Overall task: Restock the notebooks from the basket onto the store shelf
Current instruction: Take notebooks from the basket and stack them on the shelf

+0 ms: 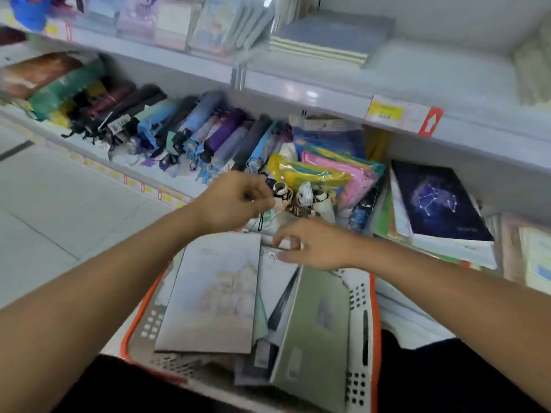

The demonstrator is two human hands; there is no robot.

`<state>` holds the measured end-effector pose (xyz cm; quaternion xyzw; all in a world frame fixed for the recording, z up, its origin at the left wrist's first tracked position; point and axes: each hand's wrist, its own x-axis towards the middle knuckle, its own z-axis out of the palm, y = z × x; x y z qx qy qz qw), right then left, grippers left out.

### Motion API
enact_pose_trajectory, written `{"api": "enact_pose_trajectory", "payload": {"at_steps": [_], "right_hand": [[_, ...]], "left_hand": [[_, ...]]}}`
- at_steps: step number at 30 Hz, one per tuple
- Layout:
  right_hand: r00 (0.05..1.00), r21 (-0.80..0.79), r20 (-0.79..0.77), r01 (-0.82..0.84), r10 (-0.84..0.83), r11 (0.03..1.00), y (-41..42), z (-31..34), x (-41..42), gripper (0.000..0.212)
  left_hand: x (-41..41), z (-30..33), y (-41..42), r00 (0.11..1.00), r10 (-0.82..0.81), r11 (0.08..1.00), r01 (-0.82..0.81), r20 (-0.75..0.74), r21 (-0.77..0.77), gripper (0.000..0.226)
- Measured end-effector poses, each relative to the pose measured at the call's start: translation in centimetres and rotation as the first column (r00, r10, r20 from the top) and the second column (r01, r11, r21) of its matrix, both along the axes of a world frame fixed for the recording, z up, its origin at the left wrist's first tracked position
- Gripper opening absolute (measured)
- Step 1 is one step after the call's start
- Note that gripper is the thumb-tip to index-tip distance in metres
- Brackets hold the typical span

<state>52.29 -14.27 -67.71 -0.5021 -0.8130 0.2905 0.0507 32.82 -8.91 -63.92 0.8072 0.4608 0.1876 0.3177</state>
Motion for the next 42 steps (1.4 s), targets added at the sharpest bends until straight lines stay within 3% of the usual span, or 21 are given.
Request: {"api": "enact_pose_trajectory", "payload": {"at_steps": [1,2,4,5,8,11,15,18,21,23,26,29,32,34,36,38,40,42], "right_hand": [[0.983,-0.226,0.167,-0.042,0.081,0.973,-1.1,-3.3,-0.1,0.036],[0.951,-0.354,0.269,-0.051,0.154,0.934,-2.3,-6.0,0.0,0.048],[0.923,-0.432,0.352,0.011,0.158,0.902,-4.0,-9.1,0.4,0.059],[0.927,-0.433,0.353,0.041,0.128,0.900,-4.4,-9.9,0.5,0.059],[0.922,-0.375,0.378,0.070,0.084,0.925,-4.5,-10.2,0.2,0.042],[0.915,-0.323,0.401,0.192,-0.050,0.927,-3.6,-9.5,0.1,0.047],[0.826,-0.373,0.558,0.338,-0.082,0.864,-2.7,-7.5,1.2,0.016],[0.850,-0.398,0.444,0.470,-0.283,0.788,-1.9,-3.9,3.2,0.005],[0.909,-0.303,0.273,0.392,-0.315,0.869,-1.2,2.5,5.1,0.013],[0.932,-0.346,0.068,0.356,-0.355,0.868,-1.5,6.7,5.5,0.015],[0.862,-0.467,-0.234,0.306,-0.449,0.830,-1.4,10.4,5.9,0.022],[0.747,-0.581,-0.418,0.217,-0.517,0.785,-0.5,10.7,5.0,0.045],[0.719,-0.585,-0.437,0.230,-0.541,0.778,0.6,6.0,2.4,0.074],[0.642,-0.606,-0.443,0.301,-0.626,0.736,0.7,1.3,-0.6,0.084],[0.575,-0.638,-0.398,0.387,-0.715,0.666,0.3,-3.6,-2.9,0.089],[0.587,-0.619,-0.305,0.476,-0.750,0.625,-0.5,-7.6,-4.0,0.078],[0.626,-0.624,-0.202,0.510,-0.753,0.591,-1.3,-10.3,-4.2,0.050],[0.620,-0.671,-0.156,0.505,-0.769,0.543,-1.6,-11.4,-4.3,0.032]], "left_hand": [[-1.6,-1.9,-1.3,0.984,-0.088,0.984,0.062,-0.152,-0.164,0.007],[-3.1,-3.2,-2.5,0.925,-0.201,0.950,0.103,-0.323,-0.296,0.013],[-5.3,-3.9,-3.9,0.744,-0.387,0.885,0.133,-0.545,-0.446,0.028],[-6.0,-3.7,-4.3,0.708,-0.411,0.876,0.133,-0.575,-0.463,0.032],[-6.4,-2.9,-4.9,0.816,-0.285,0.911,0.068,-0.502,-0.407,0.031],[-5.6,-2.8,-5.0,0.858,-0.237,0.926,0.056,-0.456,-0.374,0.033],[-5.0,-2.6,-5.0,0.843,-0.286,0.902,0.076,-0.455,-0.425,0.035],[-4.5,-2.5,-4.8,0.851,-0.292,0.887,0.069,-0.437,-0.457,0.036],[-3.8,-2.2,-4.5,0.900,-0.210,0.843,-0.031,-0.382,-0.537,0.046],[-3.6,-2.0,-4.2,0.923,-0.102,0.814,-0.137,-0.371,-0.564,0.056],[-4.5,-2.1,-3.5,0.907,0.063,0.810,-0.290,-0.416,-0.510,0.064],[-6.5,-2.9,-3.6,0.780,0.116,0.846,-0.402,-0.615,-0.350,0.065],[-8.9,-4.9,-4.5,0.750,0.149,0.751,-0.509,-0.645,-0.419,0.062],[-10.3,-6.4,-4.8,0.806,0.226,0.564,-0.566,-0.547,-0.601,0.072],[-11.3,-7.5,-5.0,0.838,0.304,0.426,-0.546,-0.454,-0.722,0.085],[-11.5,-7.9,-5.3,0.863,0.281,0.360,-0.501,-0.420,-0.787,0.089],[-10.9,-7.9,-5.6,0.884,0.234,0.364,-0.467,-0.406,-0.806,0.081],[-10.3,-7.9,-5.8,0.852,0.215,0.511,-0.515,-0.478,-0.688,0.064]]}}
